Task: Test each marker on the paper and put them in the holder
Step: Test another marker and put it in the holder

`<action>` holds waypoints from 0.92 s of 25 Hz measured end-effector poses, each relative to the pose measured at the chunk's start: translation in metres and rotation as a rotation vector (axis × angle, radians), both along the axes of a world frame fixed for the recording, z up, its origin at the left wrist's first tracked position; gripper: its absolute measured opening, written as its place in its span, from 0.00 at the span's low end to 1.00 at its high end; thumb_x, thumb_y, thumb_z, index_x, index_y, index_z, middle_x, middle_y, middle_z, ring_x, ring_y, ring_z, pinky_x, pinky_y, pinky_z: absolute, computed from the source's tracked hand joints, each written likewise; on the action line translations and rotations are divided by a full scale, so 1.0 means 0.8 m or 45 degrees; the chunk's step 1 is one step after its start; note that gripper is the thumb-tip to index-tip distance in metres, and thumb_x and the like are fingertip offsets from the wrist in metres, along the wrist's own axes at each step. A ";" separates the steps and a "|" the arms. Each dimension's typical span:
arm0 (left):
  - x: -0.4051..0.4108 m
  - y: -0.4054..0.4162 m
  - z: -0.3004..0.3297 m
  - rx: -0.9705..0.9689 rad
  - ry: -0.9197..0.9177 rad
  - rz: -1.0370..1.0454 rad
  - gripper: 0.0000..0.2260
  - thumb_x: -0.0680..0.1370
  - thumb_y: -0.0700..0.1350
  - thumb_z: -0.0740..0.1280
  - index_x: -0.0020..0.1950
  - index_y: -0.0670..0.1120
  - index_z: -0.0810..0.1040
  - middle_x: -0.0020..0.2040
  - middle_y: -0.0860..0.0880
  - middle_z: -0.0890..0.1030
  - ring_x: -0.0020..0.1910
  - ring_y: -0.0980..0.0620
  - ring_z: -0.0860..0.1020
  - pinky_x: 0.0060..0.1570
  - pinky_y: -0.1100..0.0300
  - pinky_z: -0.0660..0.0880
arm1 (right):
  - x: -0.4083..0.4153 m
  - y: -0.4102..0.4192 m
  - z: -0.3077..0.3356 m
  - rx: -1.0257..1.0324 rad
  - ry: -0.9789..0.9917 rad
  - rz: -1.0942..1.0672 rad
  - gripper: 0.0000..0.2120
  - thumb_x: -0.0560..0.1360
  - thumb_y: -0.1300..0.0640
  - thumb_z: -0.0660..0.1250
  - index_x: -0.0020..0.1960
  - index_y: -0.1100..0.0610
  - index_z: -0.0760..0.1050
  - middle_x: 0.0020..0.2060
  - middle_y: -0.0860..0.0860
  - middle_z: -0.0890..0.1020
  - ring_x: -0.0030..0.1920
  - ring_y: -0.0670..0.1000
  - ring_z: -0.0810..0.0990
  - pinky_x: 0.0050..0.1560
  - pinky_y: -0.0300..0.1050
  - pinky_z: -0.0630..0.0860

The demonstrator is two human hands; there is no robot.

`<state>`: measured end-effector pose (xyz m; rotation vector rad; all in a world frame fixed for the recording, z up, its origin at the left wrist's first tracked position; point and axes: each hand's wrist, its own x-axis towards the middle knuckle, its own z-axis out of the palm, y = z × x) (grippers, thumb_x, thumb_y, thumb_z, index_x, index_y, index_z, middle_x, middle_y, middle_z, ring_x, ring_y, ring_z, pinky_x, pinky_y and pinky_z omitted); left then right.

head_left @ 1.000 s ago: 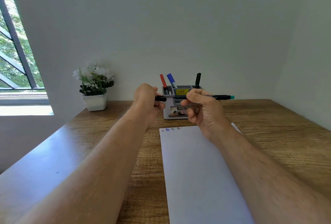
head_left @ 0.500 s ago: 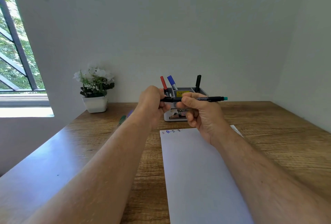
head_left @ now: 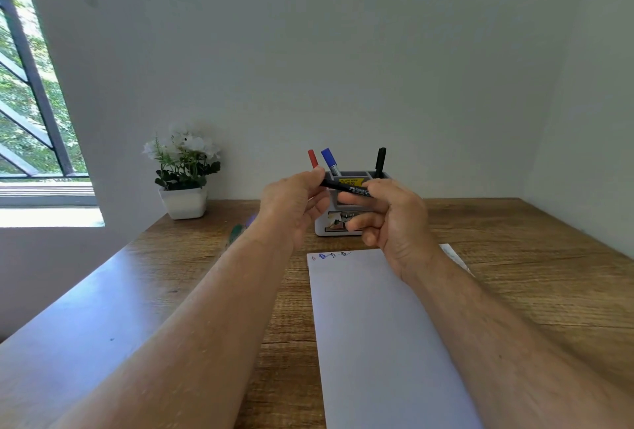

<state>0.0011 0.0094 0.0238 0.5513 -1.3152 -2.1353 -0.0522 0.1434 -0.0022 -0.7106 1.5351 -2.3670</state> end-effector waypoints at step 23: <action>-0.001 -0.007 -0.005 0.011 0.296 0.143 0.06 0.76 0.35 0.69 0.50 0.43 0.77 0.41 0.44 0.84 0.36 0.53 0.85 0.36 0.60 0.81 | -0.003 -0.006 -0.018 0.571 0.853 -0.523 0.03 0.78 0.57 0.69 0.51 0.54 0.80 0.39 0.47 0.84 0.37 0.43 0.82 0.38 0.38 0.81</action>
